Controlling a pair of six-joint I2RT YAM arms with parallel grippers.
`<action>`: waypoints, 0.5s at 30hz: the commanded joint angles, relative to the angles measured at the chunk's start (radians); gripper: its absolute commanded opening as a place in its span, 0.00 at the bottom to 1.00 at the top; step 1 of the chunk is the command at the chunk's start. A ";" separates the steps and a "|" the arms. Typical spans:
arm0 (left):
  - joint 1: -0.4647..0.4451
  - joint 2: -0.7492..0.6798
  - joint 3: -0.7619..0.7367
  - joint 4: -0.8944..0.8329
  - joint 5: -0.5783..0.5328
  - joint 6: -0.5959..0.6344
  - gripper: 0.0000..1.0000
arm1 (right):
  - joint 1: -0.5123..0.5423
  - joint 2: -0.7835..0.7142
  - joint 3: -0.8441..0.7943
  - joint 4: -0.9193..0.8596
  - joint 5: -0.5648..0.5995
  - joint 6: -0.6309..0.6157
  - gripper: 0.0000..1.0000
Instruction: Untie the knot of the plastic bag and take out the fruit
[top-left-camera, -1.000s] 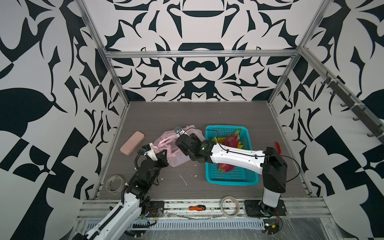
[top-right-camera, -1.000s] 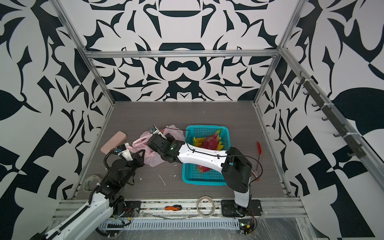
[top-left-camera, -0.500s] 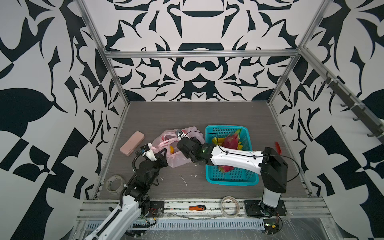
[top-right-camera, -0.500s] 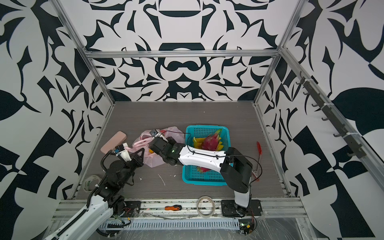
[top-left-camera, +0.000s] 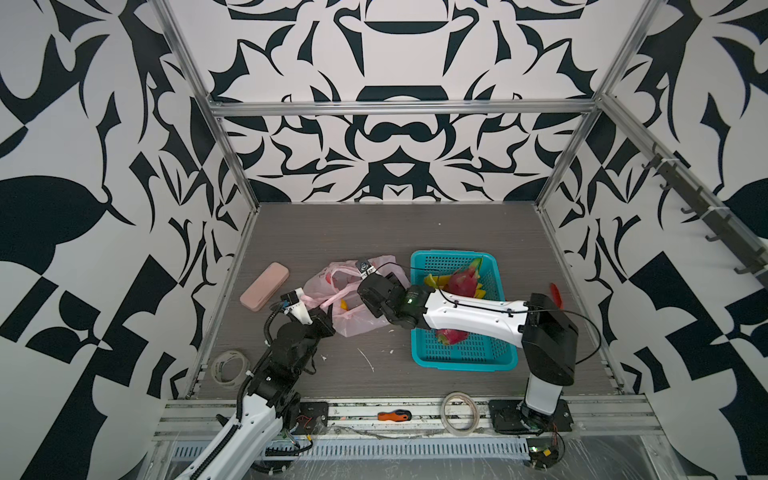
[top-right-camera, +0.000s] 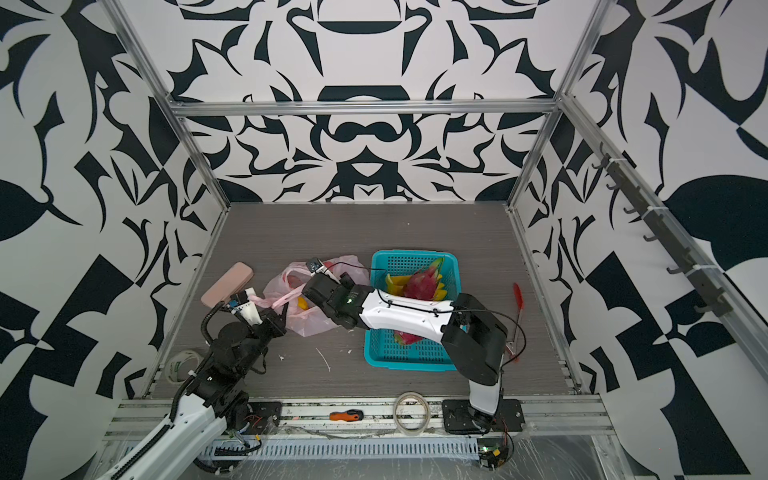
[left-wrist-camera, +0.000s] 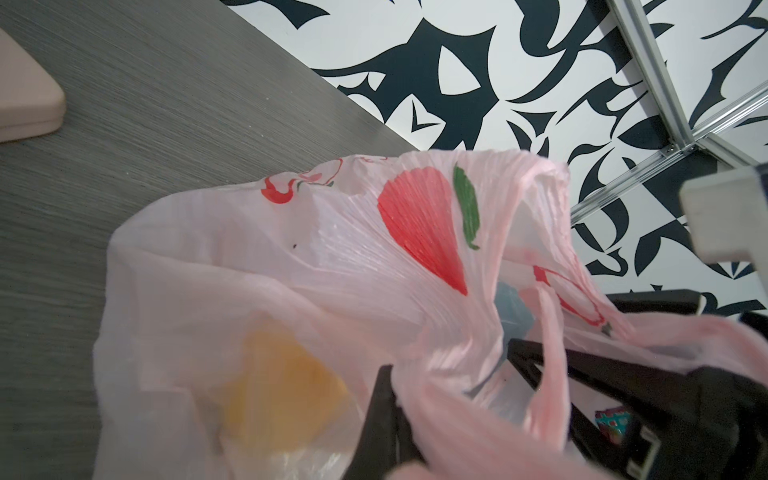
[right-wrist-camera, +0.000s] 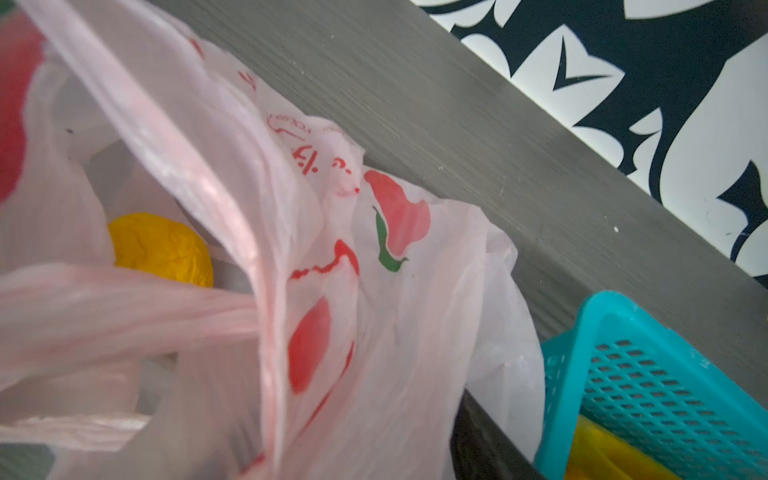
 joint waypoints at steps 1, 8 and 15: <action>-0.003 -0.006 -0.008 -0.002 -0.007 -0.002 0.00 | 0.008 -0.106 0.001 -0.043 -0.011 0.060 0.69; -0.003 -0.002 -0.003 0.001 -0.012 -0.005 0.00 | 0.049 -0.206 -0.004 -0.110 -0.063 0.116 0.68; -0.003 -0.020 0.014 -0.030 -0.007 -0.001 0.00 | 0.091 -0.153 0.029 -0.103 -0.128 0.196 0.41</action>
